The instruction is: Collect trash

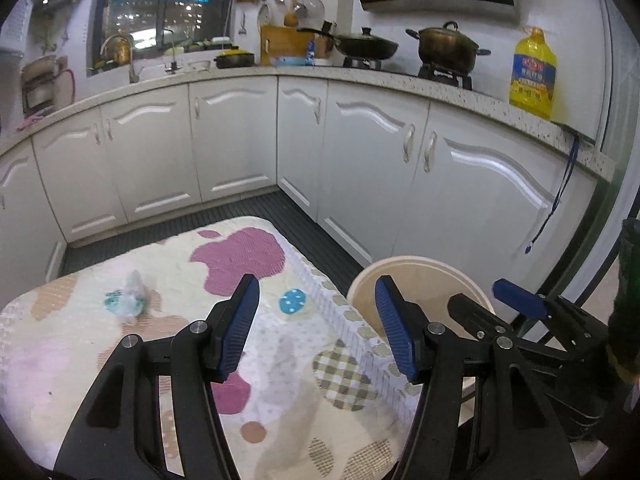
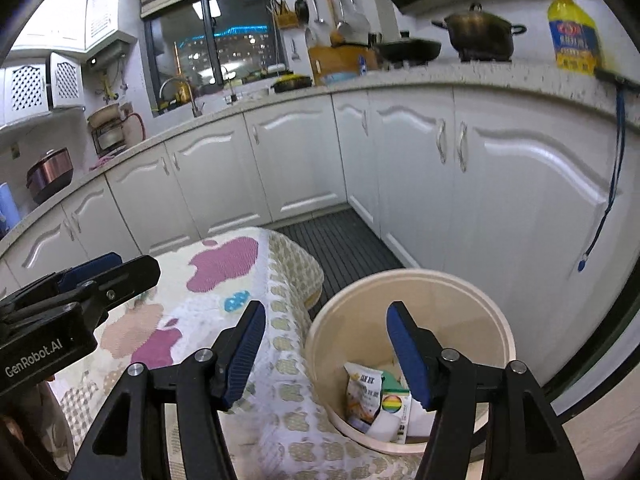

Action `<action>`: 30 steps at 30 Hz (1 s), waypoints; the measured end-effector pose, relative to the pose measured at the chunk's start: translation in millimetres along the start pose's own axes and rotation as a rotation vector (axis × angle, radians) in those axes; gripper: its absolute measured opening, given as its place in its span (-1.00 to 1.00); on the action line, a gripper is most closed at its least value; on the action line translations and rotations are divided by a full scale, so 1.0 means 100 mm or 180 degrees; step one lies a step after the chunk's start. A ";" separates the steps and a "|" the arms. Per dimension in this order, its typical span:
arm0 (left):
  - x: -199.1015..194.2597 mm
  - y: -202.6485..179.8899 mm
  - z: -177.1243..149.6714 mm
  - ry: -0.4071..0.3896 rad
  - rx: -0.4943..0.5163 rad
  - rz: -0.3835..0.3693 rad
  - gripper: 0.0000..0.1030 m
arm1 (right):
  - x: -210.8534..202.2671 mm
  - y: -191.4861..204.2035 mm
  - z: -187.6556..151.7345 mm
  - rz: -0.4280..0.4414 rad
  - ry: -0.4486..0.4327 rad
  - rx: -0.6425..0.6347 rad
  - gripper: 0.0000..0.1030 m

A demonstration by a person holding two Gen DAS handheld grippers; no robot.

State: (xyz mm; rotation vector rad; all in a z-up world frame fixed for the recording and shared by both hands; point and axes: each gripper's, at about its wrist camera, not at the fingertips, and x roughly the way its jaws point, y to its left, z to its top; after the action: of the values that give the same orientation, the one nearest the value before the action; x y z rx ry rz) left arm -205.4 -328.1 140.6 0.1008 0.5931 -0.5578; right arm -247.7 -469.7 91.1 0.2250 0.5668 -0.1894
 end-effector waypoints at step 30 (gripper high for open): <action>-0.61 -0.01 0.16 -0.0529 -0.0010 0.0007 0.15 | -0.63 0.32 0.30 -0.0182 -0.0689 -0.0097 0.38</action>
State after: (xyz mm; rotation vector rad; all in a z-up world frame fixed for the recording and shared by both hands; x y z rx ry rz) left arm -240.1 -304.0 187.5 0.0514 0.4320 -0.5573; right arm -276.9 -439.2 155.9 0.1562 0.3611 -0.2570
